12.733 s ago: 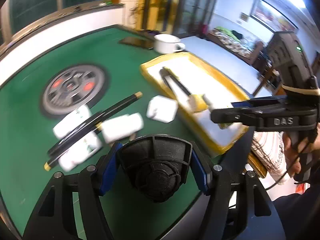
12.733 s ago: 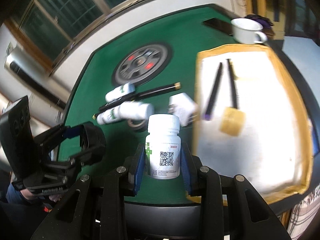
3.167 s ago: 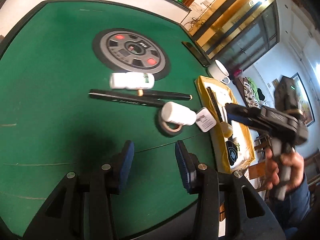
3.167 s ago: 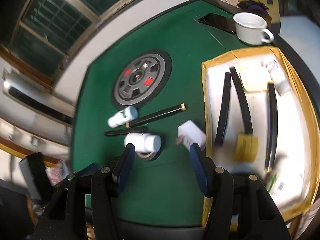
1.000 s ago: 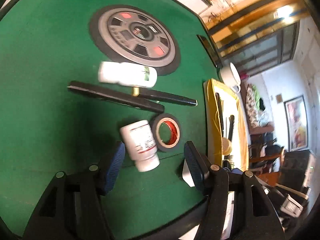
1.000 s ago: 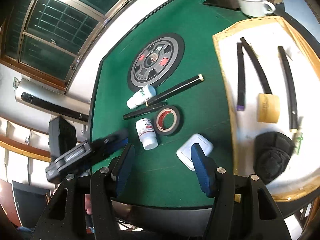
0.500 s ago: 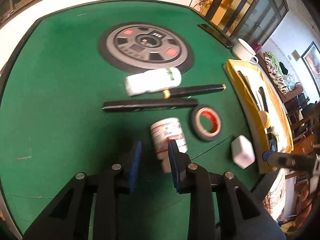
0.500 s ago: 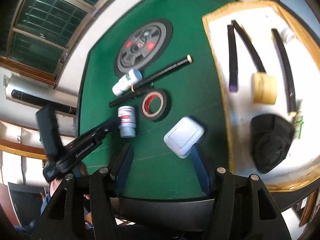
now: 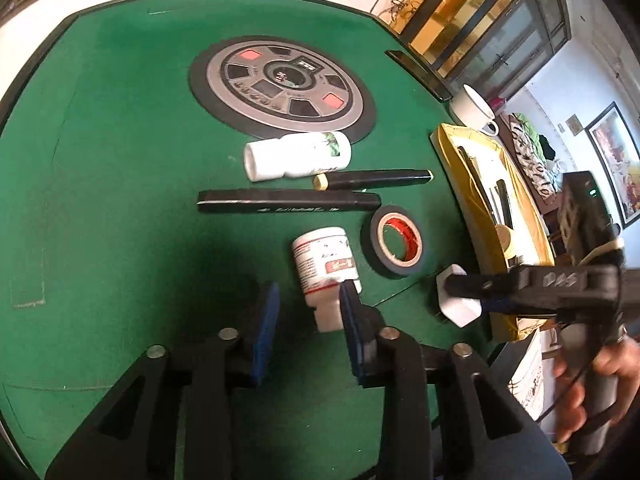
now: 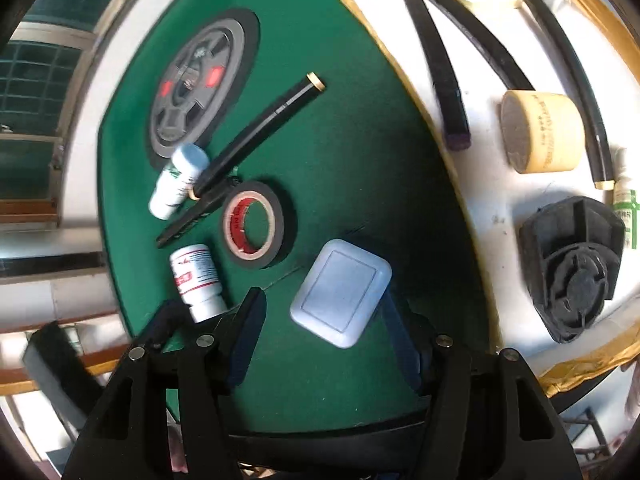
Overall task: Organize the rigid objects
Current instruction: 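Grasp the red-label white bottle with the left gripper while the right gripper grasps the white square box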
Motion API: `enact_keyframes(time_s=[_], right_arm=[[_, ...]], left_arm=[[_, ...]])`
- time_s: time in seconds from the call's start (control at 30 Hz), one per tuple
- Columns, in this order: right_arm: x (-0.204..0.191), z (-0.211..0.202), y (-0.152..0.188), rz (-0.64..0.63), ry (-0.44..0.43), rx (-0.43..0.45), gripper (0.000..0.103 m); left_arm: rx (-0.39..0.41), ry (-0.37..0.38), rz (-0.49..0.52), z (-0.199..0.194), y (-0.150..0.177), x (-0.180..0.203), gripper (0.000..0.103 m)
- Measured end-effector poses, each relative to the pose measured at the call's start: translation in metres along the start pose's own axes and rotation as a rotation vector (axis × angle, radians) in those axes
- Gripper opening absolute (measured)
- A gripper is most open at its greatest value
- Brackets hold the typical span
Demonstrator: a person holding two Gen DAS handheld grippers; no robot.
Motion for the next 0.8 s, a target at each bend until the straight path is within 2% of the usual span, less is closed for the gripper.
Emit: enact_keyframes(time_s=[0.1,0.17,0.27,0.37,0.43,0.47,0.53,0.8], right_arm=[[-0.003,0.008,0.004,-0.056,0.046,0.003,0.055],[-0.006,0.008,0.005,-0.124,0.074,0.027,0.047],[-0.006,0.005,0.008,-0.159,0.06,0.041,0.046],[-0.001,-0.003,0.011,-0.164,0.037,0.062,0.043],[0.002,-0.011,0.011,-0.157,0.014,0.085,0.042],[0.003,-0.015,0.012,-0.156,0.002,0.093,0.041],[0.003,-0.027,0.011,-0.15,-0.051,0.128,0.041],[-0.001,-0.056,0.009,-0.164,-0.137,0.191,0.04]], left_arm=[[-0.014,-0.009,0.006,0.008,-0.006,0.005,0.04],[-0.031,-0.037,0.027,0.014,-0.009,0.009,0.042],[-0.074,-0.059,0.053,0.027,-0.008,0.013,0.042],[-0.106,-0.059,0.069,0.041,-0.006,0.017,0.048],[-0.106,-0.05,0.095,0.046,-0.004,0.021,0.045],[-0.086,-0.053,0.116,0.047,-0.004,0.022,0.034],[-0.067,-0.05,0.148,0.047,-0.004,0.024,0.034],[-0.012,-0.016,0.104,0.028,-0.003,0.02,0.033]])
Point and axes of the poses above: each gripper's, at about its wrist camera, not at the fingertips, and z roughly the way its jaws point, x to its right, y to its underside, the point moved 9 cm from there along z, roughly the way its jaws point, and after that the axes turned 4 degrees about x, right-handed, at the moved point
